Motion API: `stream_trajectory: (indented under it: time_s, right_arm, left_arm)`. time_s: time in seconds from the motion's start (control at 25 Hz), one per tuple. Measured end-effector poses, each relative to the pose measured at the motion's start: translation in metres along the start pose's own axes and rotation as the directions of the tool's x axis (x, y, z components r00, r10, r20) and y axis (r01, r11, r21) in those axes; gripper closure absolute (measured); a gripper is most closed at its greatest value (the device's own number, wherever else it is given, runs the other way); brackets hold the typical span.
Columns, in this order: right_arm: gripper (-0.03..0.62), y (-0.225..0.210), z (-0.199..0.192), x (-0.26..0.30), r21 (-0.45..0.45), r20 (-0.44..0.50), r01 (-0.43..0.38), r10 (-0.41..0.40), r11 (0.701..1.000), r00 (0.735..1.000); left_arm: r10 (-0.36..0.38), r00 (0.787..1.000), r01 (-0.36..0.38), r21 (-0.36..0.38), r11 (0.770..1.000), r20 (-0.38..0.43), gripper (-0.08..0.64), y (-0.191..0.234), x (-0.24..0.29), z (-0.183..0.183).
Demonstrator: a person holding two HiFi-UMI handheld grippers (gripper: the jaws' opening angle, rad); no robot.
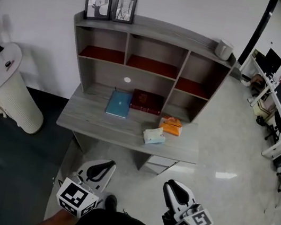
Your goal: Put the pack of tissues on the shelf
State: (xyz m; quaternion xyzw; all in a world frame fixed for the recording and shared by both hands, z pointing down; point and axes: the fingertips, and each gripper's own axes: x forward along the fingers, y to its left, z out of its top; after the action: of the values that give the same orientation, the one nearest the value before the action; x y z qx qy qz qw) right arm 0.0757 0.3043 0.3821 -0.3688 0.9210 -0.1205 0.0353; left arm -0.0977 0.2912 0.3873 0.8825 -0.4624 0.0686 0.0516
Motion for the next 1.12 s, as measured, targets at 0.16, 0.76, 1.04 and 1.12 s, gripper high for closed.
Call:
stream_trajectory:
  time_s: [0.16, 0.76, 1.04, 1.12]
  right_arm:
    - [0.571, -0.007, 0.011, 0.045, -0.012, 0.0, 0.006, -0.006, 1.0, 1.0]
    - [0.571, -0.101, 0.009, 0.119, 0.036, -0.044, 0.03, -0.028, 0.999, 0.999]
    - [0.571, -0.187, 0.019, 0.158, 0.063, -0.059, -0.009, 0.013, 0.998, 0.998]
    - [0.57, -0.213, 0.027, 0.167, 0.06, -0.064, -0.02, 0.024, 0.998, 0.998]
  left_arm:
    - [-0.032, 0.999, 0.032, 0.007, 0.999, 0.01, 0.538, 0.036, 0.018, 0.009]
    - [-0.04, 0.999, 0.04, -0.006, 0.999, -0.025, 0.538, 0.106, 0.119, 0.01]
    - [0.021, 0.999, -0.022, -0.034, 0.999, -0.028, 0.538, 0.129, 0.198, 0.024]
    - [0.037, 0.999, -0.038, -0.042, 0.998, -0.022, 0.538, 0.13, 0.222, 0.033]
